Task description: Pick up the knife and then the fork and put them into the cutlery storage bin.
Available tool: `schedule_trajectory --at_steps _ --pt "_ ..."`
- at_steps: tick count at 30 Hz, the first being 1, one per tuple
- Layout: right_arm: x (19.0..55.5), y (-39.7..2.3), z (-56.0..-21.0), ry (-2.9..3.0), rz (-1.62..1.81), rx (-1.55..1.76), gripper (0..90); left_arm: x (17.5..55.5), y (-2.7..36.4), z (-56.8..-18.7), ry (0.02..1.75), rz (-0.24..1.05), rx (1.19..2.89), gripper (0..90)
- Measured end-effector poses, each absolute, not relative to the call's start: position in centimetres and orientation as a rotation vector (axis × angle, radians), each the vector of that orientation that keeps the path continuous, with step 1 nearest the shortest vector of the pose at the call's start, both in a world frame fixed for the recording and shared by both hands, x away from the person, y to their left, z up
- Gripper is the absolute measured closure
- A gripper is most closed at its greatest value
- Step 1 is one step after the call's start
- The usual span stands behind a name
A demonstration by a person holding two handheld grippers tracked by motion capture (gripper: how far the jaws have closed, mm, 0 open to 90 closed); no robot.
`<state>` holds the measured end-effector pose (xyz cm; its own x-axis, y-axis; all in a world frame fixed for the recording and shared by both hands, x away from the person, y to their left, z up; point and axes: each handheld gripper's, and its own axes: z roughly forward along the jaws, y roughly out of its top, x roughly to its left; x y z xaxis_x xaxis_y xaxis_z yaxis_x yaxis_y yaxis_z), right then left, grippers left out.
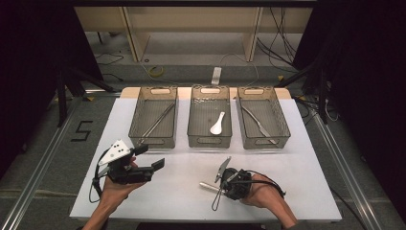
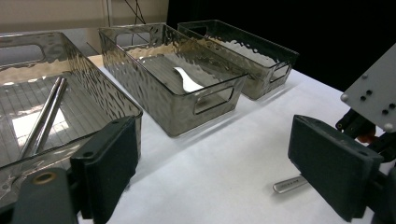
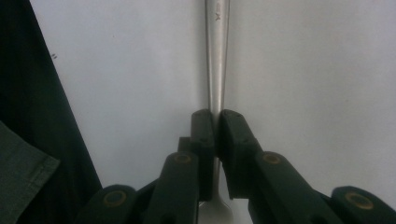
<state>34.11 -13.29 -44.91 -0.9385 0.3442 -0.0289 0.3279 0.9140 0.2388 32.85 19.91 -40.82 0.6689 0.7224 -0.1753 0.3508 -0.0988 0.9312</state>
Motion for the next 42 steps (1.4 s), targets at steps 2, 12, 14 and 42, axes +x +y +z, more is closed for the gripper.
schedule_trajectory --at_steps 2,12,14,42 --pt "34.1 -13.4 -44.7 2.994 0.374 0.542 84.6 32.9 19.9 -40.8 0.877 0.392 1.703 15.4" --pt "35.0 -14.6 -43.6 2.960 0.473 0.605 84.5 32.8 20.0 -40.8 0.877 0.396 1.698 15.4" --pt "35.2 -14.9 -43.5 2.950 0.482 0.600 84.6 32.8 20.0 -40.8 0.877 0.395 1.697 15.4" --pt "39.2 -19.4 -40.0 2.778 0.651 0.830 84.5 32.9 20.2 -40.8 0.888 0.401 1.684 15.4"
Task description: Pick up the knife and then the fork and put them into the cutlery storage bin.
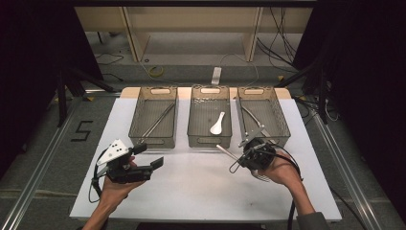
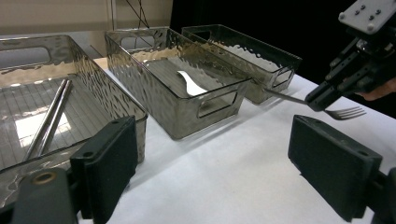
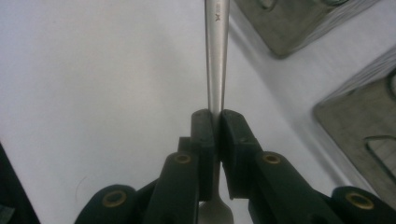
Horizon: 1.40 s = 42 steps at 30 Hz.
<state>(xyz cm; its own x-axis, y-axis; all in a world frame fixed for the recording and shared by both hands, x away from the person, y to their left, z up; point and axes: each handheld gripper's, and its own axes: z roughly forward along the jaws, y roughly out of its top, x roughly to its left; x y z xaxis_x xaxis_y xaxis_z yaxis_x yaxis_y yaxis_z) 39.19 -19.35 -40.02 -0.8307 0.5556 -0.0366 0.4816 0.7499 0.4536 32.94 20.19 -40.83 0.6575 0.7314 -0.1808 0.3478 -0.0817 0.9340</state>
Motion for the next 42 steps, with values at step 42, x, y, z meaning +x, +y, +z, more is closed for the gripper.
schedule_trajectory --at_steps 42 --pt "51.0 -23.5 -35.2 2.472 0.676 1.200 84.5 33.0 20.3 -40.8 0.893 0.387 1.664 15.4"
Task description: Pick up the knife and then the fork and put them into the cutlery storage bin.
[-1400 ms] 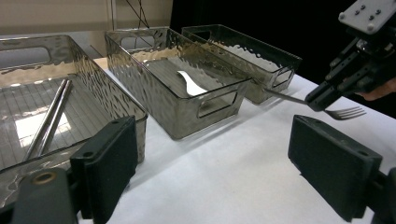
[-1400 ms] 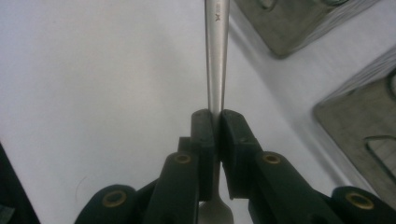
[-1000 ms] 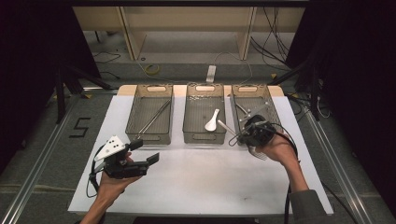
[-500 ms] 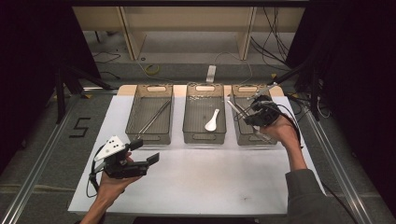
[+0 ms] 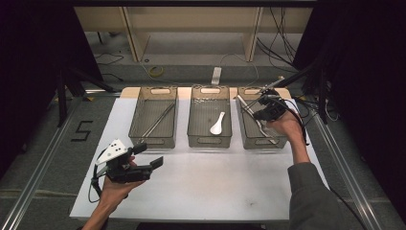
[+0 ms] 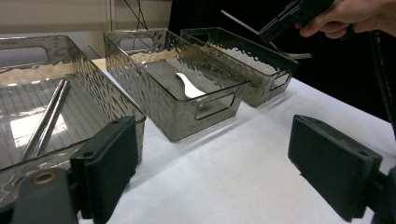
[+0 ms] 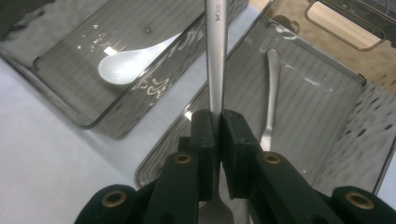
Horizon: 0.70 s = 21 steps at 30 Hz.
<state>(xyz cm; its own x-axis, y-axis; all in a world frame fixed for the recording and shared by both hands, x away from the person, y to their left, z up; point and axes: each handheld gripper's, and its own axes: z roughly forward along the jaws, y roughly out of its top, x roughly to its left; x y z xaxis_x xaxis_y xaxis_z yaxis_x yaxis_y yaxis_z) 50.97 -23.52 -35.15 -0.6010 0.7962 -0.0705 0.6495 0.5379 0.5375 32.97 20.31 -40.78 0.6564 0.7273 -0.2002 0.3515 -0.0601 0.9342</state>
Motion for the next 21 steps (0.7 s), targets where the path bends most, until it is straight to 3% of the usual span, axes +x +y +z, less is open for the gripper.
schedule_trajectory --at_steps 21 --pt "53.8 -24.5 -36.9 2.406 0.612 1.339 84.4 32.9 20.3 -40.7 0.884 0.393 1.666 15.4"
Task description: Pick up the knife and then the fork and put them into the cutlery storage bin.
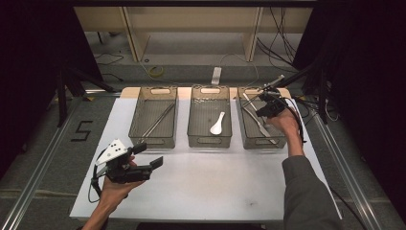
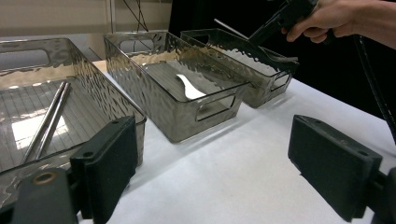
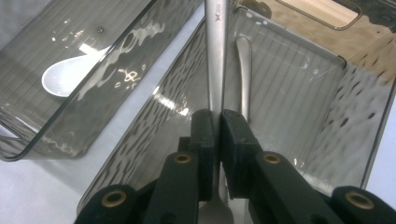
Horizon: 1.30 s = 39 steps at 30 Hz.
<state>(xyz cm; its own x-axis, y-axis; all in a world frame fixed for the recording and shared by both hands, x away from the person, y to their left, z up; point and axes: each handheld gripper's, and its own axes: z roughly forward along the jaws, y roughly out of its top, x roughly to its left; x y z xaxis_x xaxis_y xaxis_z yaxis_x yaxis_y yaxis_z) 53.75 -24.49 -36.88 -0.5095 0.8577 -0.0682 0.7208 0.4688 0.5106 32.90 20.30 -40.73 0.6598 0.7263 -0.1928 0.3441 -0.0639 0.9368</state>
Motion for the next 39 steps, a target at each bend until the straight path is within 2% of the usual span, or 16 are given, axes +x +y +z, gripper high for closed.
schedule_trajectory --at_steps 39 --pt "54.9 -23.8 -39.0 2.330 0.593 1.413 84.2 32.9 20.2 -40.7 0.882 0.390 1.667 15.4"
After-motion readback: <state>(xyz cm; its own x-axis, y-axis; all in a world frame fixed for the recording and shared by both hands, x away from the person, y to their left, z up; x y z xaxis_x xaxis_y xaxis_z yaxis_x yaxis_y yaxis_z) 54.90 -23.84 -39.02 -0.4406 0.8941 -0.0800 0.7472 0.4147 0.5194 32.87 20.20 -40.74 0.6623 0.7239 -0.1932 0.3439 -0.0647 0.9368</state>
